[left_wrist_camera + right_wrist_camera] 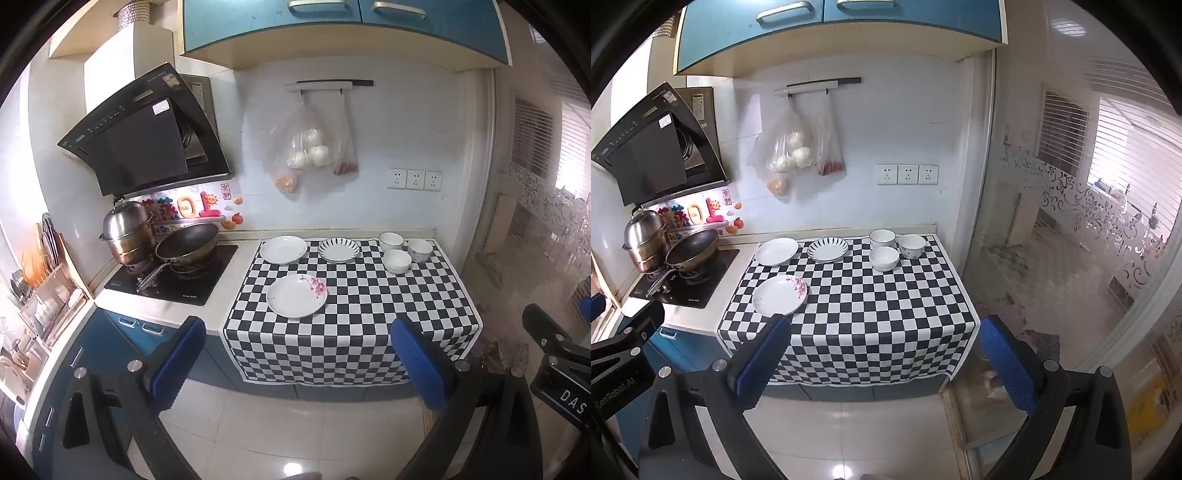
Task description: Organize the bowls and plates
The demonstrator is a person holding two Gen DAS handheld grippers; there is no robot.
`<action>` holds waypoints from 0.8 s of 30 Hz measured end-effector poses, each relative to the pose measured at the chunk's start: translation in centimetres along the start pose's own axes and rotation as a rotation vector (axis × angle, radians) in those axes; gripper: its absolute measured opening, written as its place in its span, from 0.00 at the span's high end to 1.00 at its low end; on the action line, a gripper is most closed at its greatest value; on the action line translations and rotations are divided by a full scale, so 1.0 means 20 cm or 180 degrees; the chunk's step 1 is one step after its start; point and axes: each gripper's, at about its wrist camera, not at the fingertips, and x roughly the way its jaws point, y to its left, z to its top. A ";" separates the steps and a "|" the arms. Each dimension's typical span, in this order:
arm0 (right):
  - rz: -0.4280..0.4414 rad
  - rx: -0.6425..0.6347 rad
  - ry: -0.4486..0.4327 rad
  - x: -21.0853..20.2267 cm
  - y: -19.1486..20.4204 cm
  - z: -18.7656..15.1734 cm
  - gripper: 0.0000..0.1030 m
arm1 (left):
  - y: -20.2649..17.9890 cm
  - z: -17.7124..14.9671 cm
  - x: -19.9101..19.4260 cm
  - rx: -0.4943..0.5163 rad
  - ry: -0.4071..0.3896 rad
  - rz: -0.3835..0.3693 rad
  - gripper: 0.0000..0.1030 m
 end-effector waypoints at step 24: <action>-0.0021 0.0035 -0.0063 -0.02 0.00 0.02 0.00 | -0.03 0.03 -0.02 0.0096 0.0009 -0.0003 0.00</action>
